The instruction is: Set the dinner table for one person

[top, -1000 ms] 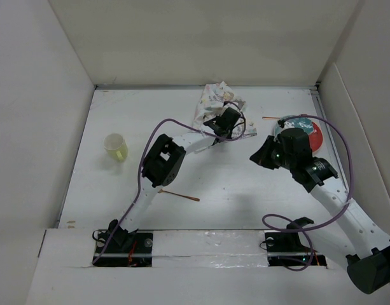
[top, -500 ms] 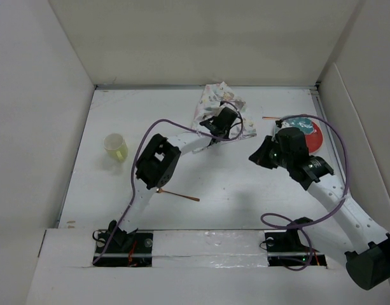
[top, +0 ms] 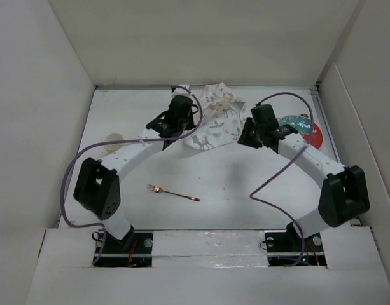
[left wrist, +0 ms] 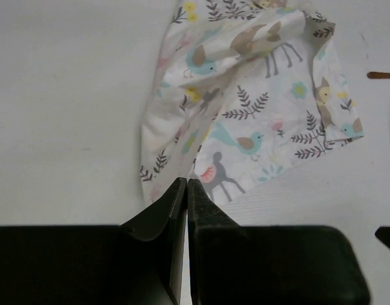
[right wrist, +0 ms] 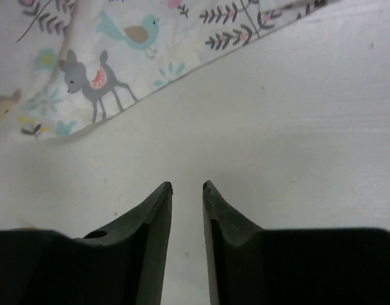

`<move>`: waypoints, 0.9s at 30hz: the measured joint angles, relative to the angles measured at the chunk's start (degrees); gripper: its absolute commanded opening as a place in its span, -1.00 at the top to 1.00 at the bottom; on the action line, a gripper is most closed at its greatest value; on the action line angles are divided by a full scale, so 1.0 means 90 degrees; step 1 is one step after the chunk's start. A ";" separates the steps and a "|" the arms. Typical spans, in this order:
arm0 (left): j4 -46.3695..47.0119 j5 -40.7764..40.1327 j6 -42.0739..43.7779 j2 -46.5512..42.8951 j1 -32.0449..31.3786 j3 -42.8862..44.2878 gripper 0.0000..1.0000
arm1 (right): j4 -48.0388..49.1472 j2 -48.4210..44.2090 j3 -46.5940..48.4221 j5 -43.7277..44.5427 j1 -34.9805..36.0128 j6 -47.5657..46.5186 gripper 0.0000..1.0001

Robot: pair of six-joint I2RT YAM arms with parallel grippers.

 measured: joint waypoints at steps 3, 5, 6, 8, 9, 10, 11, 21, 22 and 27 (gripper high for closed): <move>-0.0036 0.0017 -0.0044 -0.0529 0.0403 -0.0486 1.00 | -0.0034 0.0687 0.0641 0.0192 0.0000 -0.0134 0.11; -0.0075 0.0039 -0.0049 -0.0809 0.0750 -0.0760 1.00 | -0.0066 0.1001 0.0920 0.0284 0.0007 -0.0204 0.09; -0.0107 0.0032 -0.0049 -0.0937 0.0942 -0.0872 1.00 | -0.0090 0.1115 0.1015 0.0345 0.0017 -0.0226 0.08; -0.0151 0.0053 -0.0049 -0.1178 0.1362 -0.1059 1.00 | -0.0177 0.1251 0.1112 0.0447 0.0041 -0.0270 0.09; -0.0177 0.0056 -0.0049 -0.1282 0.1535 -0.1122 1.00 | -0.0294 0.1372 0.1222 0.0537 0.0051 -0.0296 0.28; -0.0189 0.0041 -0.0053 -0.1387 0.1741 -0.1173 1.00 | -0.0294 0.1372 0.1222 0.0537 0.0051 -0.0296 0.28; -0.0192 0.0029 -0.0051 -0.1460 0.1870 -0.1202 1.00 | -0.0389 0.1460 0.1309 0.0585 0.0075 -0.0338 0.34; -0.0136 0.0257 -0.0039 -0.1620 0.1897 -0.1610 1.00 | -0.0891 0.2565 0.1996 0.0954 0.0124 -0.0440 0.29; -0.0124 0.0325 -0.0036 -0.1620 0.1897 -0.1644 1.00 | -0.0945 0.2679 0.2042 0.0969 0.0124 -0.0483 0.28; 0.0000 0.0549 0.0010 -0.1637 0.1897 -0.1783 1.00 | -0.1047 0.3194 0.2448 0.1185 0.0321 -0.0680 0.64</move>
